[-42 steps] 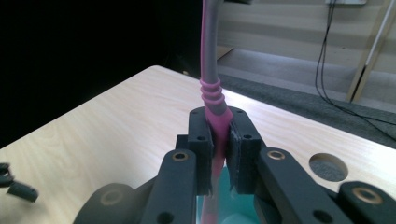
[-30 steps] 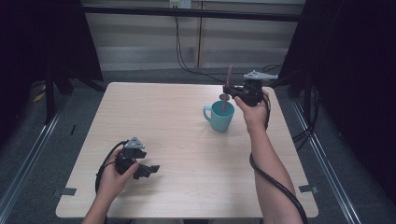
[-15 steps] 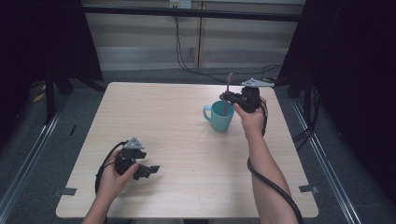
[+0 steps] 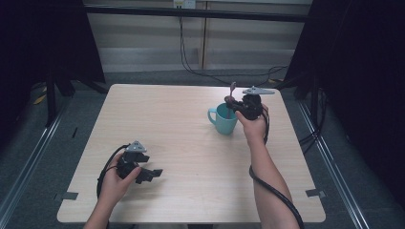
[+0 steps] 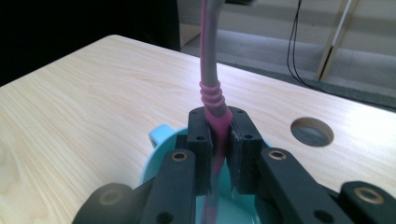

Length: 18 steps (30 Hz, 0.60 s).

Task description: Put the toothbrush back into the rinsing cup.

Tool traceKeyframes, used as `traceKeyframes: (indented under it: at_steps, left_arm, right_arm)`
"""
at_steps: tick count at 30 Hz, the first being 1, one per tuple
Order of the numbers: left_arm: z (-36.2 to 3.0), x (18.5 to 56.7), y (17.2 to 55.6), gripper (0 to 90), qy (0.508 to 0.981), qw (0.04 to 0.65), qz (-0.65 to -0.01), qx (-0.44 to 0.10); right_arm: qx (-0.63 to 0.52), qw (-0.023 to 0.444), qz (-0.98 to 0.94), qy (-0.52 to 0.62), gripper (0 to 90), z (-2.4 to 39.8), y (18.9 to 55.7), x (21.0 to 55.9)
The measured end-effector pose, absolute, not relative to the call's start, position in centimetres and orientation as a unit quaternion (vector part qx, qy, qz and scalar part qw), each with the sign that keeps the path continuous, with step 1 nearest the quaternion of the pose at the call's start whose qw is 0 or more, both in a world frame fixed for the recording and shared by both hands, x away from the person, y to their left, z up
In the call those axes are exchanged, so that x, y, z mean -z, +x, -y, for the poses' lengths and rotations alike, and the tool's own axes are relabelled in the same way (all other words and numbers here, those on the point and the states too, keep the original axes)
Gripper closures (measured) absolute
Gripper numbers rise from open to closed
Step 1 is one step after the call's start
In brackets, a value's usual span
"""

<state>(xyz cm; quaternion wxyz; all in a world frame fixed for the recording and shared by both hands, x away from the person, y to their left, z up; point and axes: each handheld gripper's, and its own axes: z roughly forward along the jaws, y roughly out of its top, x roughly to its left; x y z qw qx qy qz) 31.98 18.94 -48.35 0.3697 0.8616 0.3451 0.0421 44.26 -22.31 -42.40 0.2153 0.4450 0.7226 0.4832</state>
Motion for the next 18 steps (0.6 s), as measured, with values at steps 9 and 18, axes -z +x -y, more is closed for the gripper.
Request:
traceKeyframes:
  at_steps: [9,18]
  left_arm:
    - [-18.67,48.47,31.98,19.2,0.865,0.367,-0.339,-0.040]
    - [-18.69,48.51,31.94,19.6,0.862,0.372,-0.343,-0.039]
  right_arm:
    - [-0.462,0.209,-0.734,0.452,80.6,22.19,44.38,42.87]
    - [-0.445,0.205,-0.744,0.454,78.4,22.11,44.57,43.18]
